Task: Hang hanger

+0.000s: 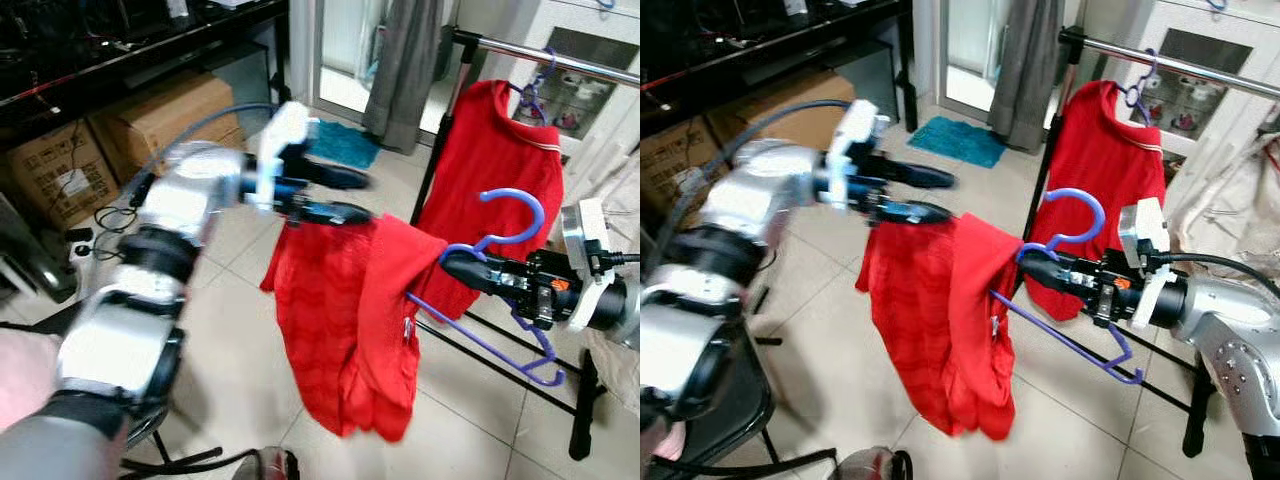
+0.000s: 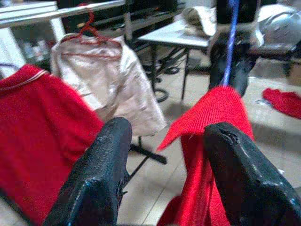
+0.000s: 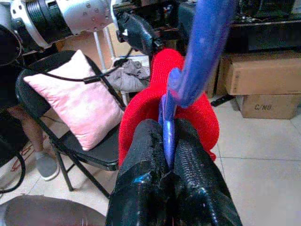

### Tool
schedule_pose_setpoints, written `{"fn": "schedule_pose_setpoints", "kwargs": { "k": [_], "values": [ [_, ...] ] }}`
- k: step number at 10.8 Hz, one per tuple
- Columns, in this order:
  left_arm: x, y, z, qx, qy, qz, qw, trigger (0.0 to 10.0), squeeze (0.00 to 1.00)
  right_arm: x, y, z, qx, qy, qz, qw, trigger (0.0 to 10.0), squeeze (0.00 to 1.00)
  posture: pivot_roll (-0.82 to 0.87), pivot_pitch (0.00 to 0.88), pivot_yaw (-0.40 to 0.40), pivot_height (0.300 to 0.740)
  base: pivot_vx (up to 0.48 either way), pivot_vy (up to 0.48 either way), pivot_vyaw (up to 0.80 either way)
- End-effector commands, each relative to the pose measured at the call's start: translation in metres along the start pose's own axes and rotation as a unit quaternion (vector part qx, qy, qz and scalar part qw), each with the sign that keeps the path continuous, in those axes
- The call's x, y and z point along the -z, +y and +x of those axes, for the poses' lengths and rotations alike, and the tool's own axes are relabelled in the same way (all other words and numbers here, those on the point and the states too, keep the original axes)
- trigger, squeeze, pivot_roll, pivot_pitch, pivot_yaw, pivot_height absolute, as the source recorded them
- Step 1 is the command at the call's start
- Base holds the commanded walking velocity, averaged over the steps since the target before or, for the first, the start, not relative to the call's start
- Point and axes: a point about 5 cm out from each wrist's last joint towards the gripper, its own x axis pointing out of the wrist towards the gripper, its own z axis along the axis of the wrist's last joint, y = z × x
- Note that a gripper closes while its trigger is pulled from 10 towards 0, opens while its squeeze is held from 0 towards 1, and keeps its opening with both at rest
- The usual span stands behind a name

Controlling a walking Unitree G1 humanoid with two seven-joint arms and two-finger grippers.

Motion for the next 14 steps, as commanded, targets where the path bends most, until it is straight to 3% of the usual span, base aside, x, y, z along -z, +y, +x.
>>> {"fn": "schedule_pose_setpoints", "kwargs": {
  "k": [1, 3, 4, 6, 9, 10, 11, 12, 14],
  "values": [
    [-0.007, 0.000, 0.006, 0.016, 0.008, 0.012, 1.000, 10.0, 0.00, -0.008, 0.002, 0.005, -0.012, -0.009, -0.016, 1.000, 10.0, 0.00, 0.01, 0.000, 0.034, 0.740, 0.000, 0.000, 0.00],
    [0.012, -0.002, -0.001, 0.004, 0.051, 0.021, 0.998, 10.0, 0.00, -0.011, 0.002, 0.004, -0.011, -0.012, -0.018, 1.000, 10.0, 0.00, 0.01, 0.000, 0.033, 0.740, 0.000, 0.000, 0.00],
    [0.016, -0.004, -0.001, 0.008, 0.040, 0.007, 0.999, 10.0, 0.00, -0.011, 0.003, 0.005, -0.014, -0.012, -0.018, 1.000, 10.0, 0.00, 0.02, 0.000, 0.023, 0.740, 0.000, 0.000, 0.00],
    [0.006, -0.006, 0.015, 0.036, 0.008, 0.008, 0.999, 10.0, 0.00, -0.009, 0.002, 0.013, -0.026, -0.009, -0.017, 0.999, 10.0, 0.00, 0.02, 0.000, 0.018, 0.740, 0.000, 0.000, 0.00],
    [0.025, -0.012, 0.023, 0.078, 0.077, 0.020, 0.994, 10.0, 0.00, -0.010, 0.004, 0.018, -0.039, -0.001, -0.020, 0.999, 10.0, 0.00, 0.01, 0.000, 0.023, 0.740, 0.000, 0.000, 0.00],
    [0.029, -0.014, 0.022, 0.090, 0.096, 0.016, 0.991, 4.9, 0.00, -0.010, 0.005, 0.018, -0.041, 0.000, -0.022, 0.999, 10.0, 0.00, 0.01, 0.000, 0.024, 0.740, 0.000, 0.000, 0.00],
    [0.033, -0.015, 0.021, 0.092, 0.111, 0.022, 0.989, 3.6, 0.00, -0.011, 0.006, 0.018, -0.046, 0.000, -0.023, 0.999, 10.0, 0.00, 0.01, 0.000, 0.024, 0.740, 0.000, 0.000, 0.00],
    [0.033, -0.015, 0.021, 0.096, 0.110, 0.020, 0.989, 0.0, 0.00, -0.011, 0.007, 0.019, -0.053, 0.003, -0.025, 0.998, 10.0, 0.00, 0.01, 0.000, 0.023, 0.740, 0.000, 0.000, 0.00],
    [0.032, -0.017, 0.023, 0.125, 0.122, 0.019, 0.984, 0.0, 0.00, -0.011, 0.010, 0.024, -0.069, 0.015, -0.031, 0.997, 10.0, 0.00, 0.01, 0.000, 0.025, 0.740, 0.000, 0.000, 0.00]
  ]
}}
